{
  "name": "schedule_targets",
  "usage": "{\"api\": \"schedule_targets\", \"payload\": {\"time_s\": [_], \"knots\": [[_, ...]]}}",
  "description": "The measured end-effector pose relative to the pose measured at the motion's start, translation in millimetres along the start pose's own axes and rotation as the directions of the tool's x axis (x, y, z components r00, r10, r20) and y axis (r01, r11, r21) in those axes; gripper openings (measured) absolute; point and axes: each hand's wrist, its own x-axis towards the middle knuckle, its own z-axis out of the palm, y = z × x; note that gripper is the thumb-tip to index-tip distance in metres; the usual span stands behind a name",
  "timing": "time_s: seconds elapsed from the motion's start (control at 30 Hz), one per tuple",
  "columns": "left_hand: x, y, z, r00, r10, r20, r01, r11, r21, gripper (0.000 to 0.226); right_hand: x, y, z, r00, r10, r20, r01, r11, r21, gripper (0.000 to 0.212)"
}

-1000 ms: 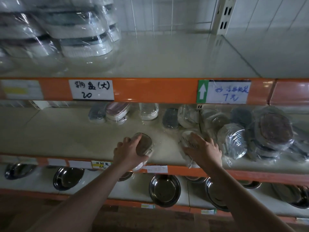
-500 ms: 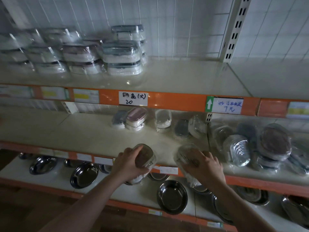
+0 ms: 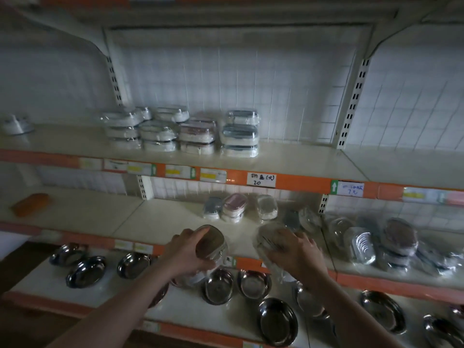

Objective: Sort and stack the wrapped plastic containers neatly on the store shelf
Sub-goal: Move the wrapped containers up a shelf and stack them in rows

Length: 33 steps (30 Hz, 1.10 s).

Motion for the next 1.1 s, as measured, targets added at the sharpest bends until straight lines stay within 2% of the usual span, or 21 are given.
{"api": "schedule_targets", "payload": {"time_s": [0.2, 0.3, 0.37, 0.5, 0.63, 0.9, 1.1], "knots": [[-65, -41, -84, 0.998, 0.02, -0.067, -0.019, 1.0, 0.012, 0.093, -38, -85, -33, 0.994, -0.079, -0.073, 0.079, 0.997, 0.007, 0.061], [-86, -56, -120, 0.995, 0.033, -0.094, -0.037, 0.998, -0.041, 0.096, -45, -117, -47, 0.985, -0.133, -0.113, 0.137, 0.99, 0.03, 0.066], [-94, -66, -140, 0.993, 0.05, -0.11, -0.06, 0.994, -0.088, 0.096, -48, -137, -57, 0.981, -0.149, -0.124, 0.151, 0.989, 0.004, 0.07], [-102, -78, -171, 0.983, 0.06, -0.171, -0.079, 0.992, -0.102, 0.086, -45, -169, -76, 0.977, -0.159, -0.144, 0.155, 0.987, -0.042, 0.057], [-99, -90, -192, 0.974, 0.085, -0.208, -0.101, 0.993, -0.068, 0.083, -31, -188, -85, 0.97, -0.174, -0.169, 0.169, 0.985, -0.044, 0.064], [-48, -120, -230, 0.969, 0.061, -0.241, -0.072, 0.997, -0.037, 0.1, 44, -217, -81, 0.955, -0.242, -0.172, 0.237, 0.97, -0.048, 0.058], [15, -140, -269, 0.952, 0.061, -0.301, -0.066, 0.998, -0.006, 0.088, 143, -247, -75, 0.939, -0.289, -0.189, 0.28, 0.957, -0.07, 0.065]]}}
